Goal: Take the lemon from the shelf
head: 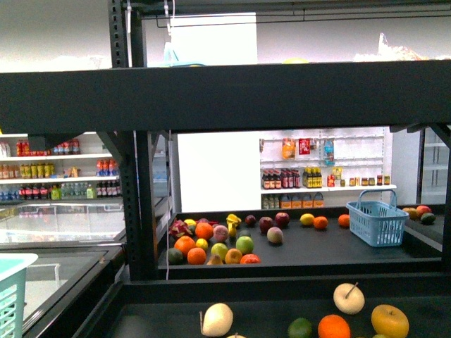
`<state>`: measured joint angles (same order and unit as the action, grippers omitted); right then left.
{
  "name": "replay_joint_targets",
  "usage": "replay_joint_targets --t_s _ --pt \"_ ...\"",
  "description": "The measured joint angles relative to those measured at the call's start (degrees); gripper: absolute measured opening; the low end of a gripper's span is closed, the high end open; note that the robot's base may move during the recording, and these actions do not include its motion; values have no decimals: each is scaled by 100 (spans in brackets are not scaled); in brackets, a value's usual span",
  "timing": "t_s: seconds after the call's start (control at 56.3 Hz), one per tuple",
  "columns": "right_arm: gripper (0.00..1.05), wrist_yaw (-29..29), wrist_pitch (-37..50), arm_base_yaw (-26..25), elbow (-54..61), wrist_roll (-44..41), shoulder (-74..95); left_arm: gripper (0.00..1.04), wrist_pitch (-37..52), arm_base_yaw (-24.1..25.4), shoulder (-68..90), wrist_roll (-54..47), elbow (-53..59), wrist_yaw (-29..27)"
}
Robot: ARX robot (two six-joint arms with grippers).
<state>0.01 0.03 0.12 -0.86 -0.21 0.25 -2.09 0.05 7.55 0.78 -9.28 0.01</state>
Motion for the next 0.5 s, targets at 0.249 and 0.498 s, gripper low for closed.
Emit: replay_joint_targets --t_s 0.249,0.498 --pt "102 -2 0 0 0 0 0 3 92 0 -229 -11 306 0" --pt "102 -2 0 0 0 0 0 3 136 0 -387 -13 516 0"
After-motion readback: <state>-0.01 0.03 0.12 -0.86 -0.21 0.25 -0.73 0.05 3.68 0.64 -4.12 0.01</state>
